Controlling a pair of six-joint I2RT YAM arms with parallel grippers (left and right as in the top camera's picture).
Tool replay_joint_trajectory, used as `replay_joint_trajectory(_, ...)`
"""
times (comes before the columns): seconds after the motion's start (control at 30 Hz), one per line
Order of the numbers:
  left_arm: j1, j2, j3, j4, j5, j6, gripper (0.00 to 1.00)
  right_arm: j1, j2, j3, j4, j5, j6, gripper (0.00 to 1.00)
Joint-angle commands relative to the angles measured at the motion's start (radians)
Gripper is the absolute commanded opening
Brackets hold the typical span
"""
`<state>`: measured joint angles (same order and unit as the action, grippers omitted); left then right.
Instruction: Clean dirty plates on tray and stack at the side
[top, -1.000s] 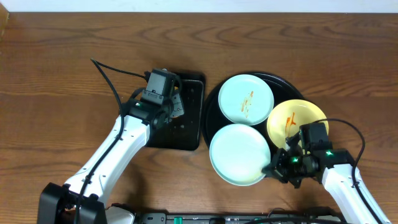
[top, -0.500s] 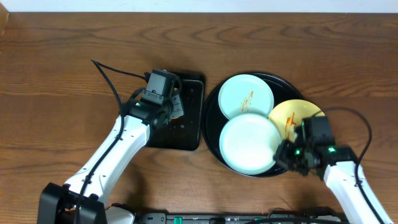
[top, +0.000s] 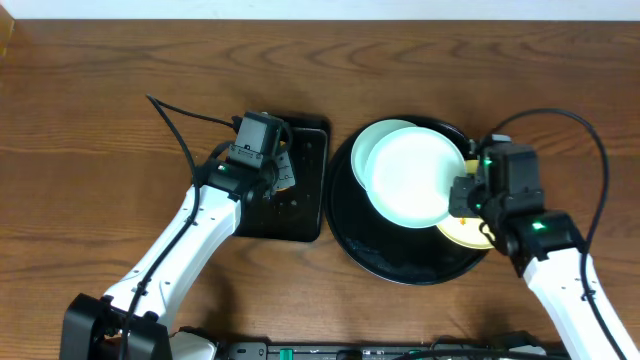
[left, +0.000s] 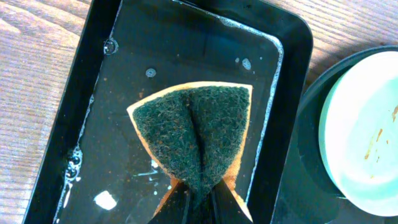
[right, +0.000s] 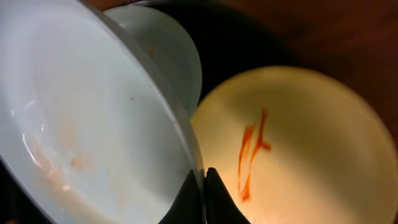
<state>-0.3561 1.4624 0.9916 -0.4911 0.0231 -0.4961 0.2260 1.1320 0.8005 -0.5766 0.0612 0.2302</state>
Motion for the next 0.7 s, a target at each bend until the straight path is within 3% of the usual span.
replay_joint_trajectory(0.0, 0.002, 0.006, -0.006, -0.002, -0.009, 0.013, 0.08, 0.1, -0.002, 0.013, 0.055, 0.159, -0.119, 0.01)
replay_joint_trajectory(0.37, 0.002, 0.006, -0.006, -0.002, -0.009, 0.013, 0.08, 0.355, -0.002, 0.013, 0.122, 0.5, -0.22, 0.01)
replay_joint_trajectory(0.67, 0.002, 0.006, -0.006, -0.002, -0.009, 0.013, 0.08, 0.436, -0.002, 0.013, 0.229, 0.571, -0.376, 0.01)
